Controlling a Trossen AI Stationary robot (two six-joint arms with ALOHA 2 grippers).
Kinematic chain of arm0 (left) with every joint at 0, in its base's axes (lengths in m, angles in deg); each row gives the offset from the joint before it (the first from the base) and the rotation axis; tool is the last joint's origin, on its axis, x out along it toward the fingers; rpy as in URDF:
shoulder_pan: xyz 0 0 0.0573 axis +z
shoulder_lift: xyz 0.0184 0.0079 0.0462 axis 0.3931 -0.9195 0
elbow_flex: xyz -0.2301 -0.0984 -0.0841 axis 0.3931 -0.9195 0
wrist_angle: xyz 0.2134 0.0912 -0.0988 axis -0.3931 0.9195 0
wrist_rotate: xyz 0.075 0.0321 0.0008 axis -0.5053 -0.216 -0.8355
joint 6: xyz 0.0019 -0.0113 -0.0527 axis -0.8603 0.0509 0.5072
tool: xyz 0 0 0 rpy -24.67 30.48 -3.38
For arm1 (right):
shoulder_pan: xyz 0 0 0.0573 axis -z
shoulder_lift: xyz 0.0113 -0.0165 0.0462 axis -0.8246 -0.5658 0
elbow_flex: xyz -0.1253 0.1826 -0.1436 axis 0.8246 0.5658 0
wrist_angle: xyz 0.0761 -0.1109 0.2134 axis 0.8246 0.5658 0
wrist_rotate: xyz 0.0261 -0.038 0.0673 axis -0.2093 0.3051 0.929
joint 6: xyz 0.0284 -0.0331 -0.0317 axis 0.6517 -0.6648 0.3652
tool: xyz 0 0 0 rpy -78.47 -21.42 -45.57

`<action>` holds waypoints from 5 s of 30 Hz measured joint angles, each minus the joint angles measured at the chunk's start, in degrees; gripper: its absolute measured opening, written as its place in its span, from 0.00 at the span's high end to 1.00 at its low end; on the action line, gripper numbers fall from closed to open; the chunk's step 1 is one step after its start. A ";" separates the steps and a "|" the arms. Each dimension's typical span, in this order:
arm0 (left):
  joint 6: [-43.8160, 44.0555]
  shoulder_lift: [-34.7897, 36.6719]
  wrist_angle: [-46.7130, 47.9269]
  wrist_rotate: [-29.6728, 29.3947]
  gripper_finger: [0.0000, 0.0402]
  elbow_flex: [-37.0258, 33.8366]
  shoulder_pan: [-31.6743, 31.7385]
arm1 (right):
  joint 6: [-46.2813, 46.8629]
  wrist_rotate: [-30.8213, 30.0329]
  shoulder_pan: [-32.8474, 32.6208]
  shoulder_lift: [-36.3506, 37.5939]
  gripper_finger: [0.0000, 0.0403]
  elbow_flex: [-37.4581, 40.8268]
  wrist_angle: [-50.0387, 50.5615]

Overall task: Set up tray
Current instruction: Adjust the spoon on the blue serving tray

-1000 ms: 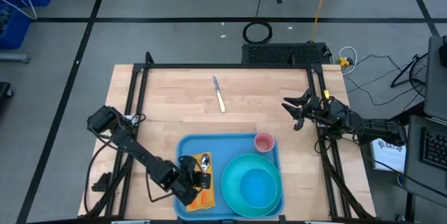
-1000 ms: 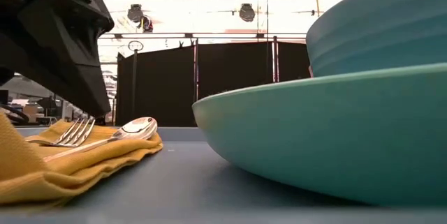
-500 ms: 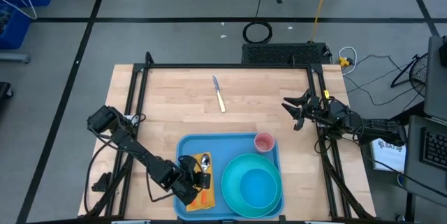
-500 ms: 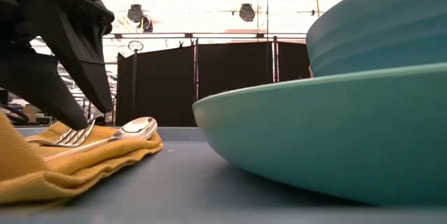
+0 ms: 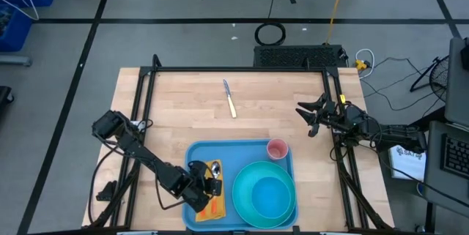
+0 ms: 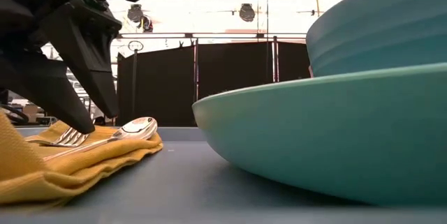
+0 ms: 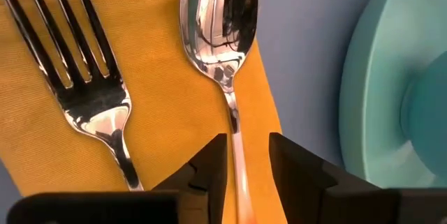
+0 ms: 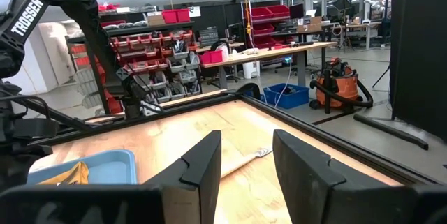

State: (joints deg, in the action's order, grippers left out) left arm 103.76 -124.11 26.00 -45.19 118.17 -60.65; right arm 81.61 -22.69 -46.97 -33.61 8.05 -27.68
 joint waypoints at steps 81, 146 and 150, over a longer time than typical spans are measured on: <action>15.25 -4.22 -3.07 -7.45 0.98 0.00 -5.98 | 0.01 0.00 0.00 0.00 0.69 -0.01 0.02; 2.86 -4.15 -6.95 -2.88 0.81 0.04 -1.05 | -0.01 0.00 0.00 0.00 0.69 0.00 0.02; 2.83 -4.17 -6.85 -4.46 0.97 0.04 -1.42 | 0.01 0.00 0.00 0.00 0.69 0.01 0.02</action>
State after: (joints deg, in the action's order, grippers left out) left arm 106.58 -128.28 19.15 -49.65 118.22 -62.07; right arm 81.62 -22.69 -46.97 -33.61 8.07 -27.66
